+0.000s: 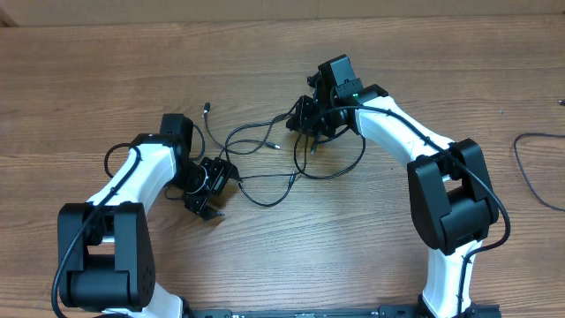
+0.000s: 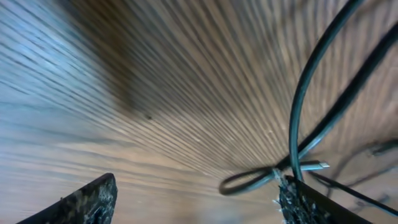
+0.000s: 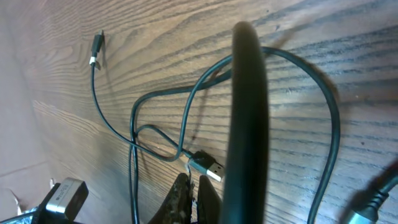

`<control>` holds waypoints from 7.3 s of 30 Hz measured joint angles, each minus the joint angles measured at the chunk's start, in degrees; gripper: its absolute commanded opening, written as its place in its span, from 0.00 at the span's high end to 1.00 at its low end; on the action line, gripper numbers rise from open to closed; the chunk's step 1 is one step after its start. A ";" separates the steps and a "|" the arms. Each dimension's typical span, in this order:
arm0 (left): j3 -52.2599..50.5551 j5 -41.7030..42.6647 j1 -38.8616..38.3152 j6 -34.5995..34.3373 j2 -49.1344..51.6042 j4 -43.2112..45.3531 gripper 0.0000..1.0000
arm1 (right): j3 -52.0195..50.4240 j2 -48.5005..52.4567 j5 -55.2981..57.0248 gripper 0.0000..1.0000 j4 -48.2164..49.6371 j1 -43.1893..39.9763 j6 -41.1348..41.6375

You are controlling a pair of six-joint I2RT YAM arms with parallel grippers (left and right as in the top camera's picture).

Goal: Untangle cables

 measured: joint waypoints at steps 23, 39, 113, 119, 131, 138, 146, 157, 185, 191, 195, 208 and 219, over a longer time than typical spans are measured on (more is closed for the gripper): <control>0.55 4.15 -8.41 -16.41 -0.02 16.20 0.52 | 0.02 0.00 0.02 0.96 -1.97 -0.02 -0.76; 1.27 -8.74 -4.63 -1.20 -0.79 19.82 0.96 | 2.32 -18.86 18.95 0.96 -17.25 -16.09 -11.69; 6.75 -30.95 0.48 15.56 -13.38 2.38 0.96 | 11.50 13.14 18.69 0.96 44.19 -41.51 -24.98; 6.75 -30.93 -1.66 14.88 -13.09 2.95 0.96 | 17.09 13.60 13.79 0.96 44.41 -40.11 -24.98; 6.75 -31.19 -1.95 14.88 -7.48 5.33 0.96 | 43.67 12.90 7.69 0.96 41.29 -40.61 -25.14; 6.75 -30.12 -1.95 14.88 -1.66 5.44 0.96 | 43.08 14.12 15.82 0.96 32.74 -40.65 -27.80; 6.75 -25.75 -1.95 14.84 0.26 5.84 0.96 | 43.04 24.13 22.23 0.96 26.10 -41.11 -28.13; 6.75 -19.69 -1.95 14.69 0.26 7.74 0.96 | 42.56 31.08 22.25 0.00 8.68 -41.35 -25.38; 6.40 28.59 -17.07 45.09 0.42 44.22 0.95 | 37.86 2.29 2.51 0.00 -60.72 -37.31 -24.96; 6.40 30.91 -16.11 48.87 0.42 42.40 0.91 | 26.25 2.34 -1.97 0.00 -52.52 -29.20 -24.92; 6.43 27.43 -16.44 50.60 0.42 38.27 0.88 | 18.78 2.38 -4.81 0.00 -44.61 -24.28 -24.11; 6.40 8.24 -15.30 39.04 0.42 33.57 0.73 | 4.96 2.38 -1.31 0.00 -22.18 -17.27 -22.84; 6.38 4.87 -7.32 30.77 0.42 26.84 0.36 | 0.09 2.38 -1.18 0.19 -18.23 -12.76 -23.45</control>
